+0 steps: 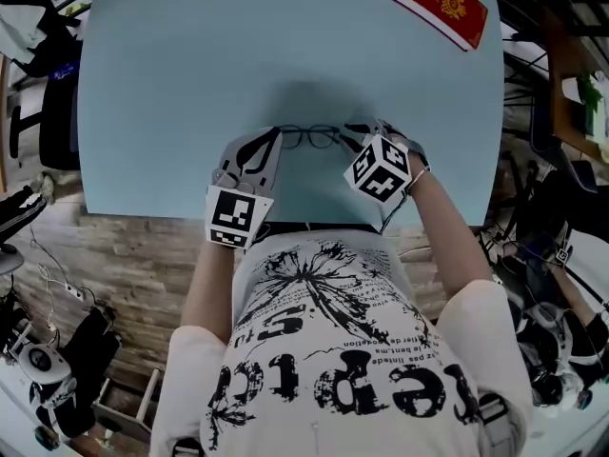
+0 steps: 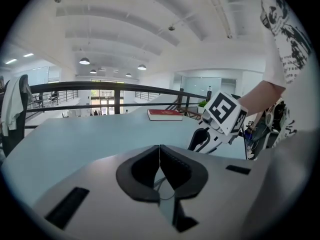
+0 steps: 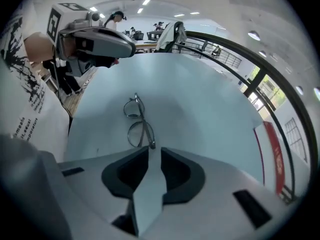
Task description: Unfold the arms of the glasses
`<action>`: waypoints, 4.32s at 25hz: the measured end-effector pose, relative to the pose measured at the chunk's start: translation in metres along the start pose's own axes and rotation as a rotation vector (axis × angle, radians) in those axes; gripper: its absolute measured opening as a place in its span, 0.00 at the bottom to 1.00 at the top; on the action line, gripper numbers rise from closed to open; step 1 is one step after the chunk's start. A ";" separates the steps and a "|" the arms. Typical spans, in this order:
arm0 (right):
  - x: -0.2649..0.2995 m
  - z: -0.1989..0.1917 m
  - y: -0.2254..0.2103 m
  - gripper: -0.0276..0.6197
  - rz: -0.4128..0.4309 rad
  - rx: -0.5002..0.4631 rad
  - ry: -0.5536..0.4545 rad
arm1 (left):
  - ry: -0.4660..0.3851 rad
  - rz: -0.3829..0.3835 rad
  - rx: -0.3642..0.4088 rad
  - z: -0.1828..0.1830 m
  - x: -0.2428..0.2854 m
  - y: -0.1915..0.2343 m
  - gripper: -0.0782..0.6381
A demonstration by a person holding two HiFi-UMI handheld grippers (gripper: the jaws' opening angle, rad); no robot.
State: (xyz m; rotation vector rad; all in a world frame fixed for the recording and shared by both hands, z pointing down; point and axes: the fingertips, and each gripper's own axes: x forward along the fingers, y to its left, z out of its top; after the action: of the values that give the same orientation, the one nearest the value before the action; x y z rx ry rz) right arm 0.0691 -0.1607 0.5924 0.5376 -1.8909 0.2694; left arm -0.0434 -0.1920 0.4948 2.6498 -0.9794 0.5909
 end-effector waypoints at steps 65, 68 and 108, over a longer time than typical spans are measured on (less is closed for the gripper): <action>0.004 -0.021 0.033 0.10 0.123 -0.173 0.077 | 0.558 -0.681 0.889 -0.077 0.070 -0.100 0.15; 0.006 -0.027 0.031 0.10 0.112 -0.191 0.102 | 0.523 -0.668 0.869 -0.071 0.070 -0.100 0.15; -0.003 -0.032 0.013 0.10 0.063 -0.127 0.181 | 0.373 -0.572 0.594 -0.051 0.017 -0.037 0.15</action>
State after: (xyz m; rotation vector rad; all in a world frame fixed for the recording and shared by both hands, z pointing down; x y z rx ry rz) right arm 0.0896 -0.1346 0.6023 0.3567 -1.7369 0.2298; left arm -0.0218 -0.1556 0.5439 2.9212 0.0975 1.3075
